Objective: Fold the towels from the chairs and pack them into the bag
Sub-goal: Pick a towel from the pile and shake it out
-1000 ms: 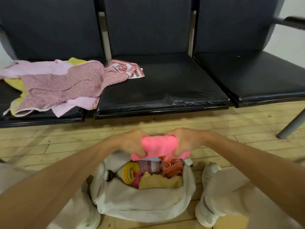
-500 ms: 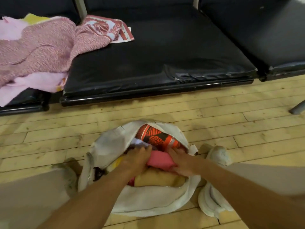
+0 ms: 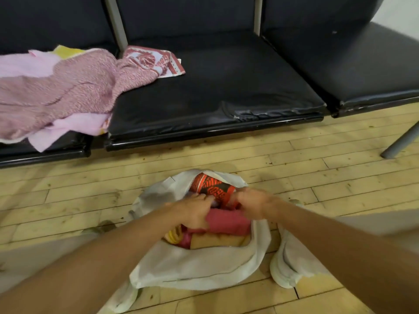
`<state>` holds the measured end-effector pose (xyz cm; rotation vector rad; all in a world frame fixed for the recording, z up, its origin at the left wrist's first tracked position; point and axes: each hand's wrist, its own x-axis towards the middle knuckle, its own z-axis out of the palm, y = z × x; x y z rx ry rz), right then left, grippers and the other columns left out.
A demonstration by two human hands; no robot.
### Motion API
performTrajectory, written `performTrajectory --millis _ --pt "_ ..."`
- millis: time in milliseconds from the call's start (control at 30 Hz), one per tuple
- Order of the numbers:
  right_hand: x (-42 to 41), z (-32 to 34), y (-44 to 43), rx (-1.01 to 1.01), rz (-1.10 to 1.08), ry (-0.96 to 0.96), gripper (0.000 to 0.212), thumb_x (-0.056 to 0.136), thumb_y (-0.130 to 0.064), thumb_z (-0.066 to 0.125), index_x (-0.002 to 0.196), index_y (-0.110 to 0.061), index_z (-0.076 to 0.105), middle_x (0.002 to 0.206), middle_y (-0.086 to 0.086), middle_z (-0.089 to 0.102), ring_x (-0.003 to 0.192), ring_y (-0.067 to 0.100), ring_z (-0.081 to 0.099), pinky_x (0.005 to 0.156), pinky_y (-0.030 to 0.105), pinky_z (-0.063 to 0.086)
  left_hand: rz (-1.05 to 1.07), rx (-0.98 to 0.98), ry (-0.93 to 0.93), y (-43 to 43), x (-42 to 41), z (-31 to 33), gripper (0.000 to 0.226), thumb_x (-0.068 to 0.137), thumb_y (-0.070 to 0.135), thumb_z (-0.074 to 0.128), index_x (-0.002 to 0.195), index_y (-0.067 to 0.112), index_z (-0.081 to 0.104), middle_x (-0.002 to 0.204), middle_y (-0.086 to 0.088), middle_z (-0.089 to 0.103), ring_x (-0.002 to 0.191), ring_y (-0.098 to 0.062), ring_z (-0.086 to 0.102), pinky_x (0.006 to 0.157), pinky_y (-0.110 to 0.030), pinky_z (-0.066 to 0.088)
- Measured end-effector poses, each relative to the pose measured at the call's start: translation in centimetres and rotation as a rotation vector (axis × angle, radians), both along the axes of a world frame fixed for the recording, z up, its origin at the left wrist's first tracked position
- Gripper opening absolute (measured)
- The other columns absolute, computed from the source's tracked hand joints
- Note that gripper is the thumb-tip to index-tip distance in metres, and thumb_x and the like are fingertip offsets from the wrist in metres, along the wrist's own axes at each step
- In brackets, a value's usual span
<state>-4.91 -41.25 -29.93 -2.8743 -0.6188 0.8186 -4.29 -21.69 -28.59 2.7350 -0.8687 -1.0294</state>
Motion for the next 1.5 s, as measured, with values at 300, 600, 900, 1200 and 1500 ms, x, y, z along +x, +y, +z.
performTrajectory --millis 300,600,900,1200,1500 --pt "3.9 15.9 5.8 0.251 -0.028 -0.297 0.023 0.090 -0.008 0.057 0.108 -0.010 0.070 0.099 0.004 0.072 0.094 0.017 0.065 0.081 0.017 0.041 0.093 -0.339 -0.335 6.7 2.3 16.2 0.039 0.089 0.019 0.064 0.128 0.012 0.057 0.121 -0.006 0.057 0.097 -0.012 0.056 0.087 -0.017 0.040" --pt "10.4 19.4 17.2 0.560 -0.037 -0.332 0.015 0.090 -0.013 0.065 0.103 -0.016 0.071 0.080 -0.013 0.064 0.071 -0.002 0.059 0.066 0.006 0.045 0.629 -0.321 -0.799 24.3 4.8 16.7 0.029 0.092 0.014 0.054 0.121 0.014 0.059 0.121 -0.007 0.058 0.111 -0.028 0.055 0.092 -0.038 0.043" --pt "11.1 16.5 26.7 0.805 -0.107 -0.207 0.018 0.090 -0.009 0.061 0.088 -0.025 0.069 0.084 0.001 0.072 0.076 0.020 0.070 0.068 0.032 0.060 0.934 -0.076 -0.825 32.8 3.3 12.9 0.035 0.093 0.016 0.060 0.127 0.023 0.062 0.124 -0.009 0.061 0.117 -0.031 0.053 0.093 -0.042 0.044" --pt "9.7 17.8 26.9 0.982 -0.285 0.084 0.009 0.093 -0.009 0.062 0.094 -0.009 0.070 0.087 0.009 0.071 0.071 0.014 0.065 0.058 0.022 0.055 1.039 -0.202 -1.164 30.5 4.1 15.6 0.021 0.099 0.019 0.046 0.104 0.011 0.065 0.107 -0.005 0.062 0.101 -0.028 0.056 0.087 -0.039 0.035" --pt "9.8 19.1 30.1 1.343 -0.683 0.569 0.044 0.101 -0.041 0.046 0.110 0.000 0.060 0.111 0.019 0.069 0.088 0.026 0.068 0.068 0.033 0.056 1.080 -0.929 -1.003 25.3 3.8 20.6 0.010 0.096 0.015 0.052 0.096 0.014 0.062 0.083 0.005 0.065 0.081 -0.014 0.059 0.073 -0.024 0.043"
